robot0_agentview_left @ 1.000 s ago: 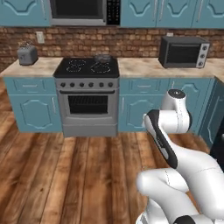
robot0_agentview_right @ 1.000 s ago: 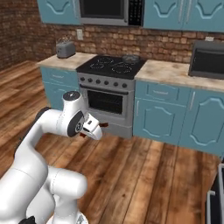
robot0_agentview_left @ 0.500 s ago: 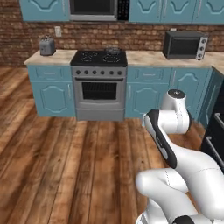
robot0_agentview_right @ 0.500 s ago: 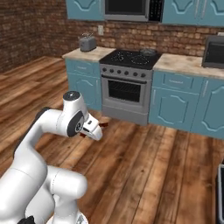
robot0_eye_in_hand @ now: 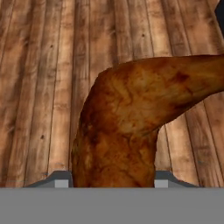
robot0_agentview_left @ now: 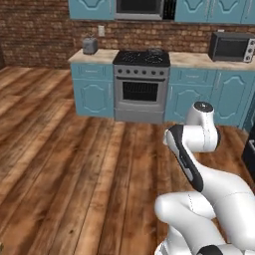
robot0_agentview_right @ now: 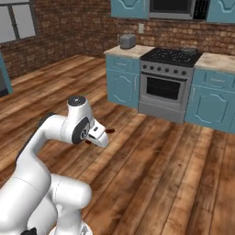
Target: Take the chicken drumsticks from the pan and place one on each plate on the dining counter.
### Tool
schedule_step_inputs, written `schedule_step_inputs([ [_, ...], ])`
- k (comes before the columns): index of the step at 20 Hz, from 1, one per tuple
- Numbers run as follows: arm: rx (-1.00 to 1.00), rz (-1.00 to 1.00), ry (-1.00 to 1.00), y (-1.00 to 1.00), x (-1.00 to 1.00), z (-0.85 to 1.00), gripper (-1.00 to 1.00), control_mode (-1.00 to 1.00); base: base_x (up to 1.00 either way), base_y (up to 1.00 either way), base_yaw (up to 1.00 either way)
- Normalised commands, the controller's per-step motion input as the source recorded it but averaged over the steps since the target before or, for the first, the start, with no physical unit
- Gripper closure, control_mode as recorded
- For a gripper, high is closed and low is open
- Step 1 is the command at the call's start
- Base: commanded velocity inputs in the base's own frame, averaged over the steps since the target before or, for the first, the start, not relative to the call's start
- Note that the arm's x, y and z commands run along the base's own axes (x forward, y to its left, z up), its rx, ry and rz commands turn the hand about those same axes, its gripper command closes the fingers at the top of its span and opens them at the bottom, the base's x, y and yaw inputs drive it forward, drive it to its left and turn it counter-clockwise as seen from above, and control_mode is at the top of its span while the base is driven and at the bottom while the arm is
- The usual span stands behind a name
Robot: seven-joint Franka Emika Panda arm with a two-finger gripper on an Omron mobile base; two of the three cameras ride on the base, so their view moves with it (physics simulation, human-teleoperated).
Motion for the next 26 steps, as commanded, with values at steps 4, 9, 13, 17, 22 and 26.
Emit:
schedule_step_inputs([
  [4,0.00,0.00,0.00,0.00,0.00,0.00,1.00,1.00,-1.00,1.00,0.24],
  [9,0.00,0.00,0.00,0.00,0.00,0.00,1.00,1.00,-1.00,1.00,0.22],
  [13,0.00,0.00,0.00,0.00,0.00,0.00,1.00,1.00,-1.00,0.87,0.22],
  [17,0.00,0.00,0.00,0.00,0.00,0.00,1.00,1.00,-1.00,0.57,0.23],
  [22,0.00,0.00,0.00,0.00,0.00,0.00,1.00,1.00,-1.00,0.53,0.21],
  [26,0.00,0.00,0.00,0.00,0.00,0.00,1.00,1.00,-1.00,0.51,0.19],
])
